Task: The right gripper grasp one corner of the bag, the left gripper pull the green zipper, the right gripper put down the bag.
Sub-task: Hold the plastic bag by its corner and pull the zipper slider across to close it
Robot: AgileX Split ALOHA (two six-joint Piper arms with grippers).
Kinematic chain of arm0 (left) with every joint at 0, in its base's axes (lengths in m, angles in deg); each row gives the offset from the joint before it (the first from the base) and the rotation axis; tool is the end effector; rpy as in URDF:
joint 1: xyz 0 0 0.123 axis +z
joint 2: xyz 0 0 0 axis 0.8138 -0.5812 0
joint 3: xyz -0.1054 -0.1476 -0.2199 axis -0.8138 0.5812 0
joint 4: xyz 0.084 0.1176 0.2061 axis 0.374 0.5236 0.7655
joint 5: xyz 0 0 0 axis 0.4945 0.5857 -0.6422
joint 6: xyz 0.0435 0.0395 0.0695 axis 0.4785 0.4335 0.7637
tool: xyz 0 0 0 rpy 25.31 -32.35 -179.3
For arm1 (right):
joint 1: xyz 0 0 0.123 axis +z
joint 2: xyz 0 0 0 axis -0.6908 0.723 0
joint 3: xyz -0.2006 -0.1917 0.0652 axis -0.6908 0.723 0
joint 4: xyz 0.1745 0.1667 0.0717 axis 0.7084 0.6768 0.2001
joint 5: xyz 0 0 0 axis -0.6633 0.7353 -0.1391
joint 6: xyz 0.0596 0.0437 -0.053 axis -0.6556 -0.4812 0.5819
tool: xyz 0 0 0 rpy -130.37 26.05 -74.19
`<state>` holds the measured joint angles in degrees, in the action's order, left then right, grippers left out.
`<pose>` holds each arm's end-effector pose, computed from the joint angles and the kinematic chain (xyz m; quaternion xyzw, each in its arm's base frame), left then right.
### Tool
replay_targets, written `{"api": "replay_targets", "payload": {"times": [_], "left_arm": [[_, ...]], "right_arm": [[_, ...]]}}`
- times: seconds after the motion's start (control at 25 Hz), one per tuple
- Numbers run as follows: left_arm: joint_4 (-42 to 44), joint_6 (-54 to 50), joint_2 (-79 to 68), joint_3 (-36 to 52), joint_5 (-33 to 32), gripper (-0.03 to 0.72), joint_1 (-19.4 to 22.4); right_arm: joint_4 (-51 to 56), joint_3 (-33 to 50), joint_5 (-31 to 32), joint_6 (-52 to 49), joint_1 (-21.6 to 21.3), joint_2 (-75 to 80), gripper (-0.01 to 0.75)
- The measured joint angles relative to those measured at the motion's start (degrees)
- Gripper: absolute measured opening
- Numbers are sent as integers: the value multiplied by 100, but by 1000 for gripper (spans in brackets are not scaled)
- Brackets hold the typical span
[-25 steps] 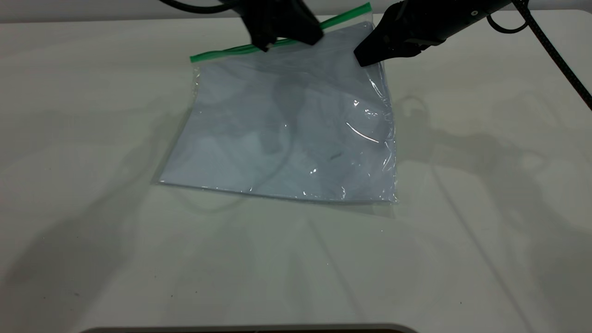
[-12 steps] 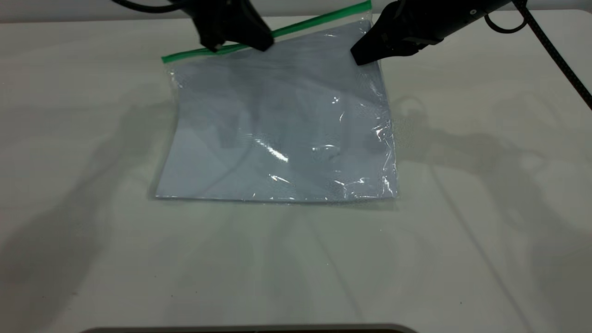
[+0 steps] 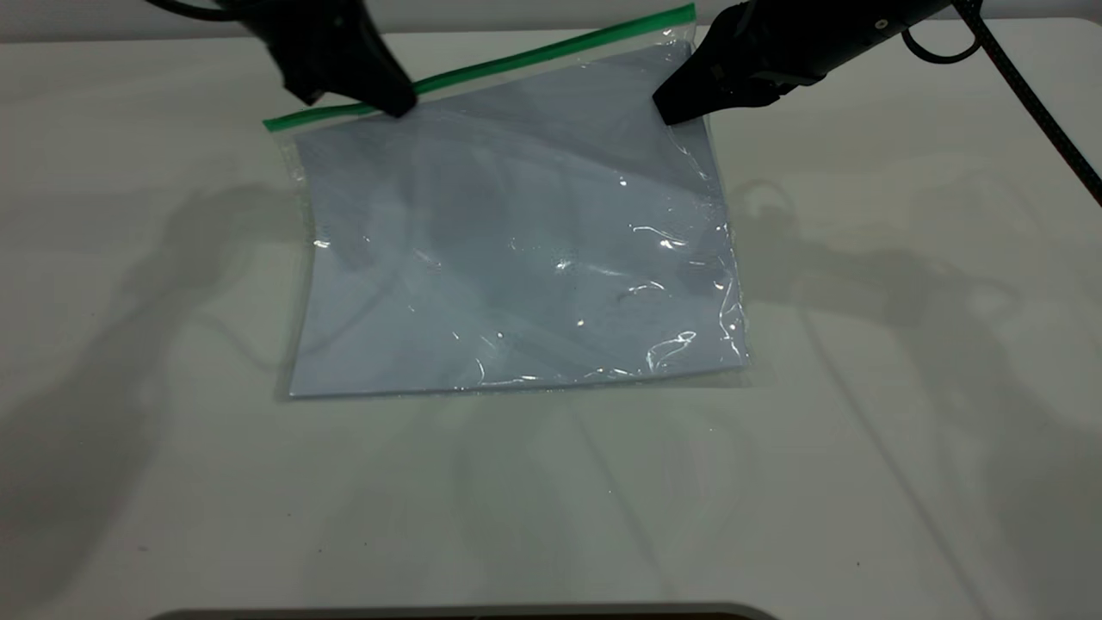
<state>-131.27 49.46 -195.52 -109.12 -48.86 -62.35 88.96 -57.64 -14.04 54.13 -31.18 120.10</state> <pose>0.4682 -0.1073 0.0802 0.5877 0.7522 -0.1222 0.2716 0.3916 0.1379 0.0857 -0.3545 0.8517 0.2483 0.2953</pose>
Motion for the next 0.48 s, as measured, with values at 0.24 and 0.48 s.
{"api": "replay_targets", "payload": {"times": [0.24, 0.48], "left_arm": [[526, -345, 0, 0, -23, 64, 178], [1139, -757, 0, 0, -71, 64, 224]], "right_arm": [[5, 0, -27, 0, 0, 0, 36], [-19, 0, -74, 0, -5, 0, 36]]}}
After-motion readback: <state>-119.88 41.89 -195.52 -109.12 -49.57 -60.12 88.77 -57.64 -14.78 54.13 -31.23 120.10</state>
